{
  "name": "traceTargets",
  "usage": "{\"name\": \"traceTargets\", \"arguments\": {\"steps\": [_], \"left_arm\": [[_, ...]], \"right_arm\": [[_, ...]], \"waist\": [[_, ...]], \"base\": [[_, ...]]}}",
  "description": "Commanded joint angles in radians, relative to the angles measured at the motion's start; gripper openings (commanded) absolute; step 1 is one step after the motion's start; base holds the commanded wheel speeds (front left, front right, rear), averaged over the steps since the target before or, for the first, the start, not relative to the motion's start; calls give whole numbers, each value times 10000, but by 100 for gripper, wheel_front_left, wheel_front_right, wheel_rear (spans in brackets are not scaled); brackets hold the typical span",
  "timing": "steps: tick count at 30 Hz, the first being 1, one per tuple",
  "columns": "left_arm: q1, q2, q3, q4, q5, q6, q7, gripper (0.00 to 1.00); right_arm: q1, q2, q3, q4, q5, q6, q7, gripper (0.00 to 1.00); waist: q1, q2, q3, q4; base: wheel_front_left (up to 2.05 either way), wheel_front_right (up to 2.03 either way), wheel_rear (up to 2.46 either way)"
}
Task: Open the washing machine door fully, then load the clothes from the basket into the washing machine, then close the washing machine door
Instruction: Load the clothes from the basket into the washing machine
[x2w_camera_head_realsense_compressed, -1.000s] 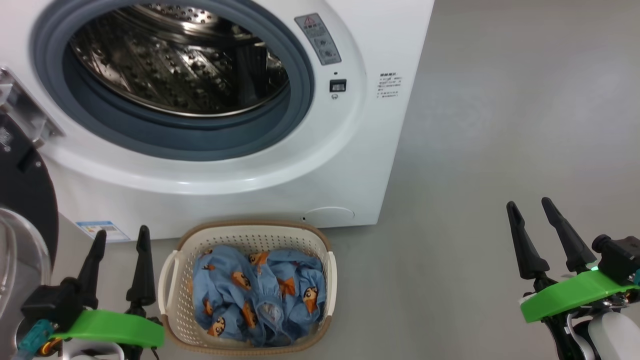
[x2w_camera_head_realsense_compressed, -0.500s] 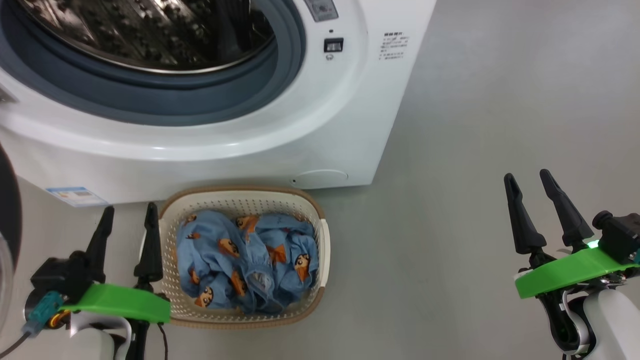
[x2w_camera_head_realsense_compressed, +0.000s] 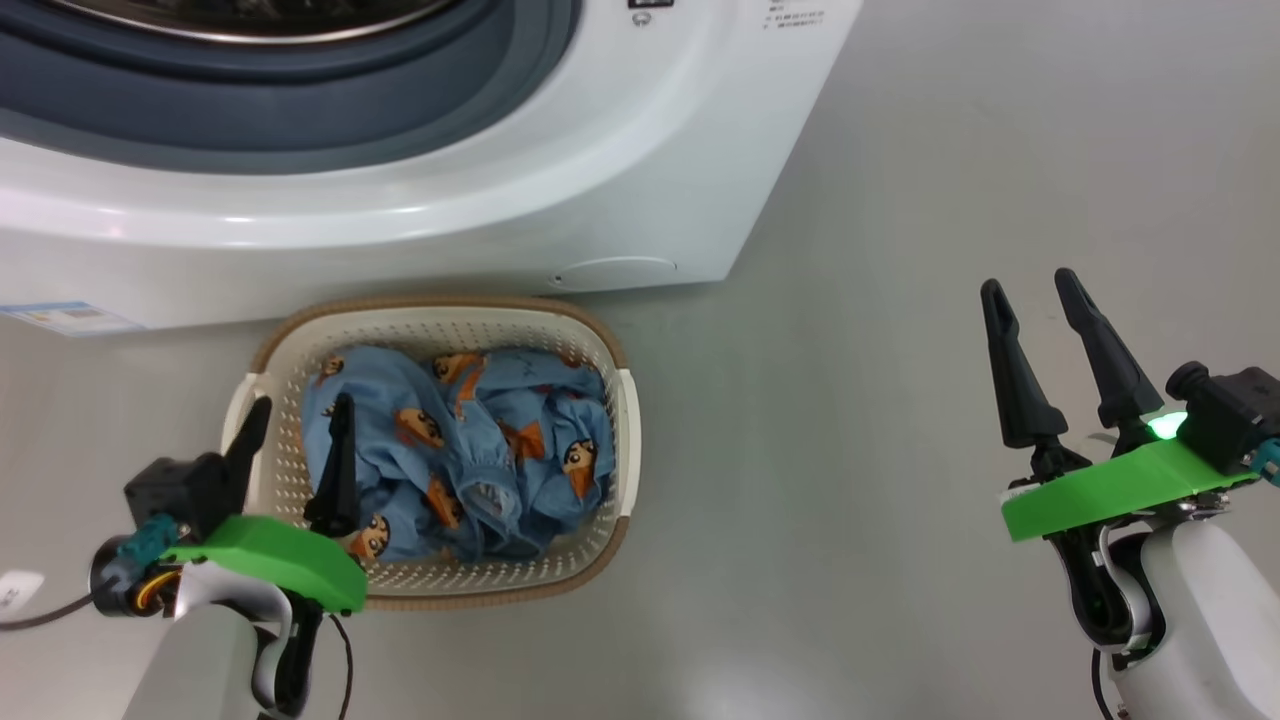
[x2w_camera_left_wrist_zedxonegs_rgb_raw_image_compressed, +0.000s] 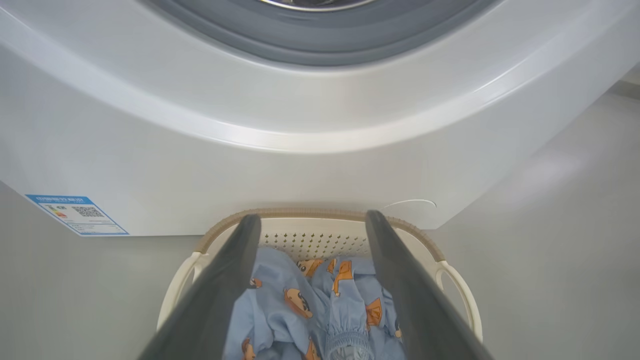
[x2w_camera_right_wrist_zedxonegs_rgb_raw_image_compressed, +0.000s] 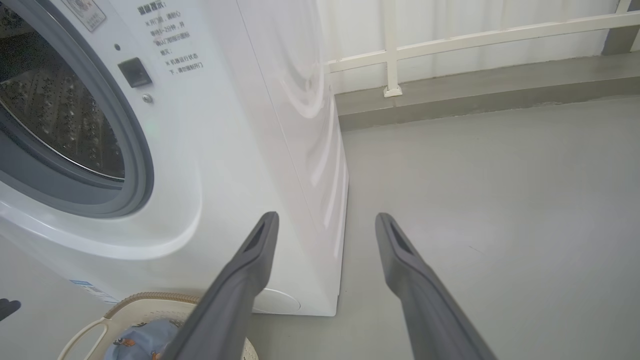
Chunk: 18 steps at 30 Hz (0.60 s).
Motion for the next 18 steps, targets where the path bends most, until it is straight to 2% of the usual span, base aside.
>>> {"name": "traceTargets", "arguments": {"steps": [1, 5, 18], "left_arm": [[-191, 306, 236, -13, 27, -39, 8, 100], [-651, 323, -87, 801, -97, -55, -1, 100], [-1959, 591, -2233, 2806, -1383, -63, 407, 100]], "right_arm": [[-71, -68, 163, -266, -123, 75, -122, 100], [-293, -2, 258, -264, -127, 75, -122, 100], [-849, 187, 415, -342, -160, 75, -122, 100]], "waist": [[-1, 0, 330, -143], [-1, 0, 669, -260], [-1, 0, 1669, -819]], "base": [[0, 0, 0], [0, 0, 0], [0, 0, 0]]}}
